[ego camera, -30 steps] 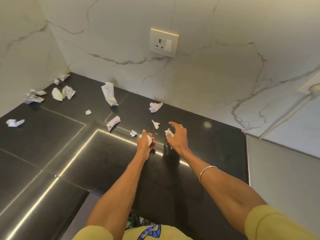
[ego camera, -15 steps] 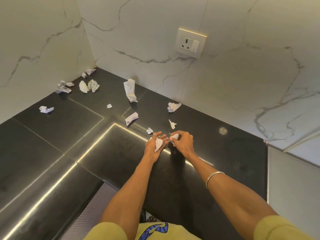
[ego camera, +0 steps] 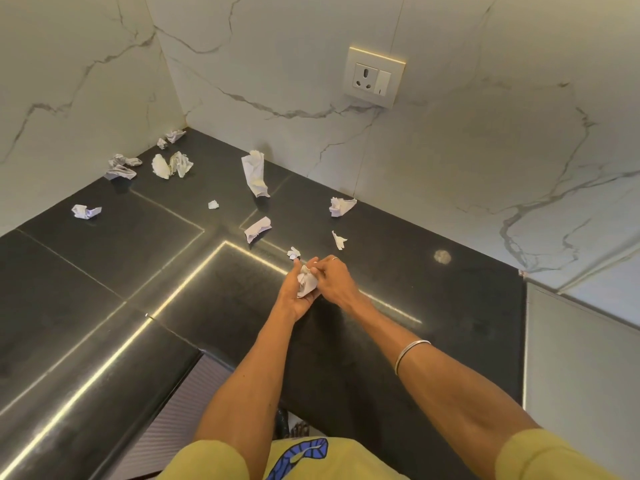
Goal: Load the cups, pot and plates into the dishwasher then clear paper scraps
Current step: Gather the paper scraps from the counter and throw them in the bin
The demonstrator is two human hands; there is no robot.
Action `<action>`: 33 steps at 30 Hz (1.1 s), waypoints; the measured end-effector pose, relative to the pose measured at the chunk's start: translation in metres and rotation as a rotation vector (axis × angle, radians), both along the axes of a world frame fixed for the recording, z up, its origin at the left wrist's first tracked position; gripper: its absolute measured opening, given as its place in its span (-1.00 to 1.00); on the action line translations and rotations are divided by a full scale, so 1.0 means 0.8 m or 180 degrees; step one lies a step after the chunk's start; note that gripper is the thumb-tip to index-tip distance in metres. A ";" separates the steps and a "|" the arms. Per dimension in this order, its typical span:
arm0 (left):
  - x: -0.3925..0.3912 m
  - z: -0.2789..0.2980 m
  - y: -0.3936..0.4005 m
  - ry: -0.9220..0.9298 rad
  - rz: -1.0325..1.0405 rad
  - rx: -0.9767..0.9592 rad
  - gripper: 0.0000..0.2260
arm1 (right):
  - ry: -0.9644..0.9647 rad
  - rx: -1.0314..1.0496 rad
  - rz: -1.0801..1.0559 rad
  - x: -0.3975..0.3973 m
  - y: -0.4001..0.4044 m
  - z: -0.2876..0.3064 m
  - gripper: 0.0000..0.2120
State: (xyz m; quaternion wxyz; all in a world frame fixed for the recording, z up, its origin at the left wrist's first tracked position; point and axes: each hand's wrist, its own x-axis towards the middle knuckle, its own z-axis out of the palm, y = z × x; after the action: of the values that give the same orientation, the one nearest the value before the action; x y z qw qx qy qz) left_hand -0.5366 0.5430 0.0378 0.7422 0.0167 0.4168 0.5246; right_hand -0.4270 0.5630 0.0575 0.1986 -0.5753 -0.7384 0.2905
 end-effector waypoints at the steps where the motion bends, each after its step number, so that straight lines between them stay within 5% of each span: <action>1: -0.001 -0.002 0.000 0.0057 -0.0019 0.0016 -0.62 | -0.0119 0.0092 0.0048 0.001 -0.001 -0.002 -0.78; 6: 0.006 -0.012 0.004 0.0261 0.0126 0.0056 -0.58 | -0.0179 0.0288 -0.0004 0.009 0.002 0.000 -0.70; 13: -0.021 -0.012 0.008 0.0266 0.0777 -0.0147 -0.84 | 0.0189 0.0315 -0.0173 -0.002 0.008 -0.002 -0.73; 25: -0.068 -0.006 0.002 0.0232 0.0846 0.0060 -0.79 | -0.0494 -0.0246 0.0444 -0.052 0.049 -0.013 -0.35; 33: -0.063 -0.010 0.000 0.0286 0.0846 0.0138 -0.69 | -0.0454 0.0231 0.0325 -0.040 0.047 -0.030 -0.70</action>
State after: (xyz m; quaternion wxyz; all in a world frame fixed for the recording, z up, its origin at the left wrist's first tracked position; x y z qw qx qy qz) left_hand -0.5866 0.5432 0.0296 0.6462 0.0009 0.4367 0.6259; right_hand -0.4589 0.6006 0.0333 0.1512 -0.5485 -0.7890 0.2316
